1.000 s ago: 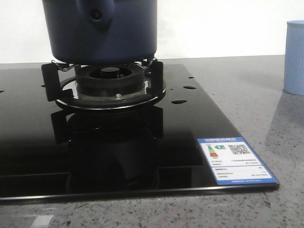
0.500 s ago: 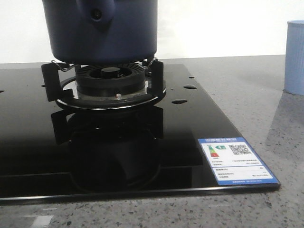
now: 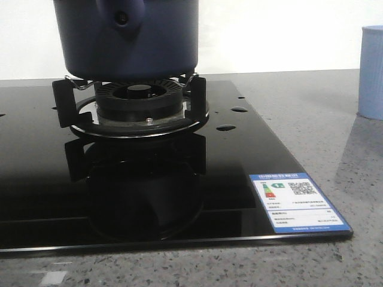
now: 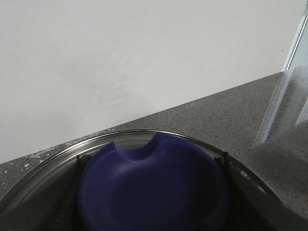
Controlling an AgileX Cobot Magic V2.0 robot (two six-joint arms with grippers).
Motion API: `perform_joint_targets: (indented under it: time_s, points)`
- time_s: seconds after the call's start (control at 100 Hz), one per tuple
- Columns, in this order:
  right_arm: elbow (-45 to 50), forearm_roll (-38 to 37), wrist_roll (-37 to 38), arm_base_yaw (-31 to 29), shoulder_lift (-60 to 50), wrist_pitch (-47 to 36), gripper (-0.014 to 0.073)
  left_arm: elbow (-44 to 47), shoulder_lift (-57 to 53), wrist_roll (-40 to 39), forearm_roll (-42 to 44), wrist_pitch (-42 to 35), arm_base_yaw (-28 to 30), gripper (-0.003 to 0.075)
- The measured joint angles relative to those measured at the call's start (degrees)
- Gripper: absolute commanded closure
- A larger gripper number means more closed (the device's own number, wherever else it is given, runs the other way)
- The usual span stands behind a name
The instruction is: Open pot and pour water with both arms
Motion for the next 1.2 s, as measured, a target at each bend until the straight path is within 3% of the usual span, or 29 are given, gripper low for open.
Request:
perform_joint_targets:
  time_s: [0.08,0.18,0.23,0.52,0.59,0.67,0.84,0.89,1.01,1.2]
  points:
    - [0.0,0.0,0.0,0.0,0.0,0.0,-0.0015,0.0,0.0,0.0,0.0,0.0,0.0,0.0342]
    - [0.0,0.0,0.0,0.0,0.0,0.0,-0.0015,0.0,0.0,0.0,0.2,0.1,0.0,0.019]
    - [0.0,0.0,0.0,0.0,0.0,0.0,-0.0015,0.0,0.0,0.0,0.5,0.1,0.0,0.0155]
    - [0.0,0.0,0.0,1.0,0.0,-0.9,-0.0006,-0.4,-2.4,0.0,1.1,1.8,0.0,0.0163]
    - [0.0,0.0,0.0,2.2,0.0,-1.7,0.0043,-0.4,-4.6,0.0,1.7,3.3,0.0,0.0222]
    - [0.0,0.0,0.0,3.4,0.0,-3.5,0.0151,-0.4,-7.4,0.0,3.0,4.4,0.0,0.0356]
    - [0.0,0.0,0.0,4.6,0.0,-11.9,0.0578,-0.4,-13.7,0.0,6.9,5.4,0.3,0.0743]
    - [0.0,0.0,0.0,4.6,0.0,-14.5,0.0671,-0.4,-15.6,0.0,8.1,5.8,1.0,0.0741]
    - [-2.1,0.0,2.5,4.6,0.0,-14.8,0.0653,-0.4,-19.3,0.0,9.8,7.9,4.4,0.0741]
    - [-13.4,0.0,6.2,4.9,0.0,-2.0,0.0653,-0.4,-25.0,0.0,10.2,11.6,12.1,0.0741]
